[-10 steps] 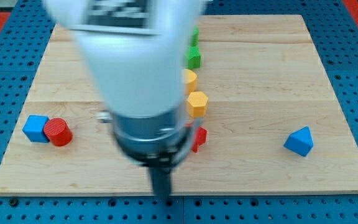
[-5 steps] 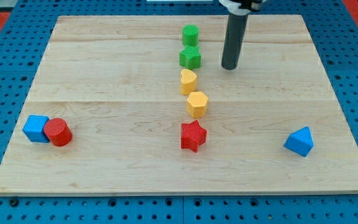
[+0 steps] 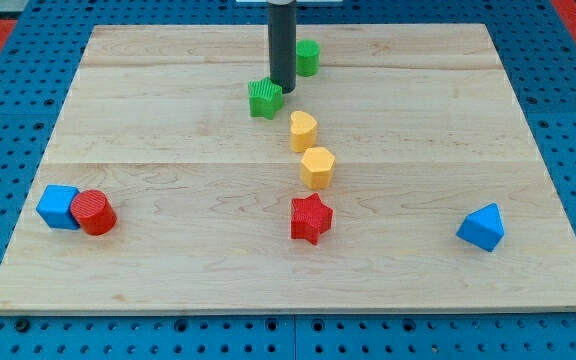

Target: Push the green star to the top left of the yellow heart

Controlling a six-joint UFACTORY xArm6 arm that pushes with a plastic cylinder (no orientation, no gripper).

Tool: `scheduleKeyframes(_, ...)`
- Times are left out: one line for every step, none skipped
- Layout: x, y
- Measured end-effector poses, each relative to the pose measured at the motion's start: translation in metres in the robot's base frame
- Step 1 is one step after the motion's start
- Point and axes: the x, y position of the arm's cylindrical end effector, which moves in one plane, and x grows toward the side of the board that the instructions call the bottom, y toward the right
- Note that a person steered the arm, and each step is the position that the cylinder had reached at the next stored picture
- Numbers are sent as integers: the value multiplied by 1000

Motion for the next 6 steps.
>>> scheduleKeyframes(0, 0)
scheduleKeyframes(0, -1)
scheduleKeyframes(0, -8)
scheduleKeyframes(-1, -10)
scheduleKeyframes(-27, -22)
scheduleKeyframes(-41, -16)
